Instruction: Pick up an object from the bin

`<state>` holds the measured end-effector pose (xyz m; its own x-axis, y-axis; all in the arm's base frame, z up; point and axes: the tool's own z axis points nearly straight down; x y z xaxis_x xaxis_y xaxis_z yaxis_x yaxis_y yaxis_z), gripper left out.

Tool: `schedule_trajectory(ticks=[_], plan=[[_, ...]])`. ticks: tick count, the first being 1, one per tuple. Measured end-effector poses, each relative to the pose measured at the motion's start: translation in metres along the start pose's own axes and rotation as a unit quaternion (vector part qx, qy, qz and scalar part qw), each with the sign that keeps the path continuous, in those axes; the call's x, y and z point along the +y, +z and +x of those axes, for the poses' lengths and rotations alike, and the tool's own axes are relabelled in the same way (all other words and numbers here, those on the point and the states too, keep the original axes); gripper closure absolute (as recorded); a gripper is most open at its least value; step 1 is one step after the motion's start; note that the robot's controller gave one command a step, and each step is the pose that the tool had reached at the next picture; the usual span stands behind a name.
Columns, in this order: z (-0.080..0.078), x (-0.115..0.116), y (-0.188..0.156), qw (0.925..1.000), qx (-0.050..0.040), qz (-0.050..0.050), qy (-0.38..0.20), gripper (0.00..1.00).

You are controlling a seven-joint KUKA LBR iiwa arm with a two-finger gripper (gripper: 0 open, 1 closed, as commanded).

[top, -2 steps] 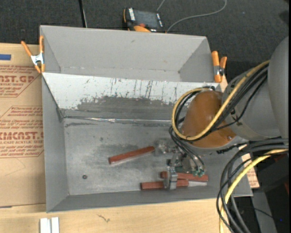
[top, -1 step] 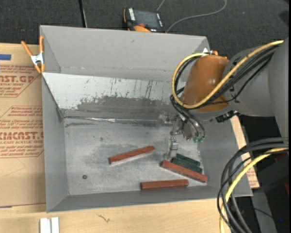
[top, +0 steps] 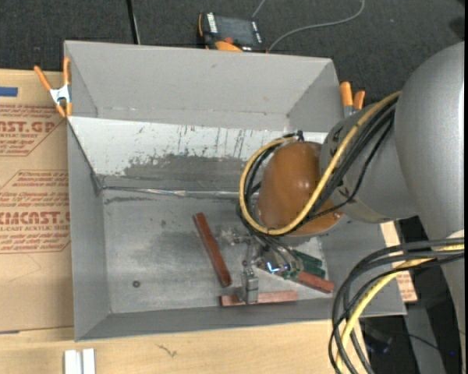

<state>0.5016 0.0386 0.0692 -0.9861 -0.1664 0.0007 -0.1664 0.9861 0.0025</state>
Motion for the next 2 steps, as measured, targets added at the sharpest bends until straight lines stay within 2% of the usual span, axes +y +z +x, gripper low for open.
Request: schedule_trajectory(ticks=[1, 2], plan=[[0.022, -0.041, -0.039, 0.9994, -0.0012, 0.002, 0.035, 0.00], [0.007, -0.100, 0.001, 0.9999, -0.0003, 0.002, -0.011, 0.00]])
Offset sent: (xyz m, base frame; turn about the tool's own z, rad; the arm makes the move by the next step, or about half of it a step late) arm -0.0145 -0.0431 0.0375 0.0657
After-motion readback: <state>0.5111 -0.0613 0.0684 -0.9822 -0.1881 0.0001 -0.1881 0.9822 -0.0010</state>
